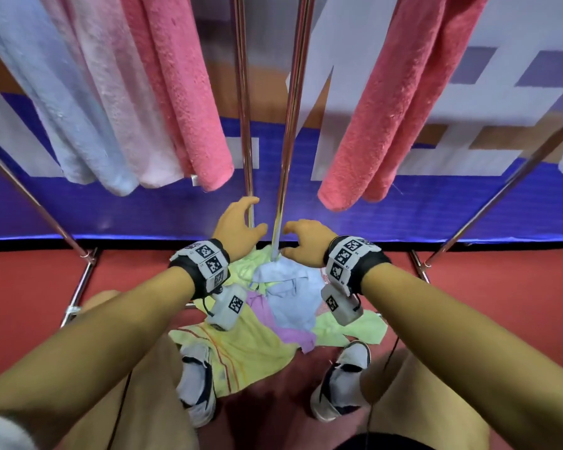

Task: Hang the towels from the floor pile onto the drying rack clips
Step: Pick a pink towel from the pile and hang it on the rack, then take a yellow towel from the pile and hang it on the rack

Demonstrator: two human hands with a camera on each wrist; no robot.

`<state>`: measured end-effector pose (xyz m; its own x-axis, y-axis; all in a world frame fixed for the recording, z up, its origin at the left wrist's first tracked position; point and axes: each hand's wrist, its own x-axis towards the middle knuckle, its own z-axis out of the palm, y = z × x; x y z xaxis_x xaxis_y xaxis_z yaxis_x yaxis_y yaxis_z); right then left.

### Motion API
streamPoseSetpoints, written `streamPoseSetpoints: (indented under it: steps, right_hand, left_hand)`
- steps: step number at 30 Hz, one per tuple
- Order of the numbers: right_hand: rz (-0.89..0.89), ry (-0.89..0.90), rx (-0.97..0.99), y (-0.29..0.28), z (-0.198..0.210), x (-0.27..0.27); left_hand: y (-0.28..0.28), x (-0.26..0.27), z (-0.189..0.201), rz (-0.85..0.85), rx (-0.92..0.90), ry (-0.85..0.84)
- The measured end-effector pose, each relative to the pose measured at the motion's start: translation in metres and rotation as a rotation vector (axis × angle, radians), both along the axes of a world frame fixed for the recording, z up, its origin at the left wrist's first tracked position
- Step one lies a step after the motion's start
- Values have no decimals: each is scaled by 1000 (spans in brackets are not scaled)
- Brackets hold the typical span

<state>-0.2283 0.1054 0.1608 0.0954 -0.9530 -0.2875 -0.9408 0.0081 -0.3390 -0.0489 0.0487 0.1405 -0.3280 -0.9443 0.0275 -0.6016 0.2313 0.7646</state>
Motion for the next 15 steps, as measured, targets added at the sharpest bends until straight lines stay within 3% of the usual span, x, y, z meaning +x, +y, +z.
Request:
streamPoseSetpoints:
  steps: [9, 15]
  right_hand:
    - [3, -88, 187, -28, -106, 15]
    - [19, -120, 377, -33, -194, 39]
  left_hand:
    - [-31, 3, -82, 222, 322, 256]
    - [-20, 21, -187, 349, 562, 143]
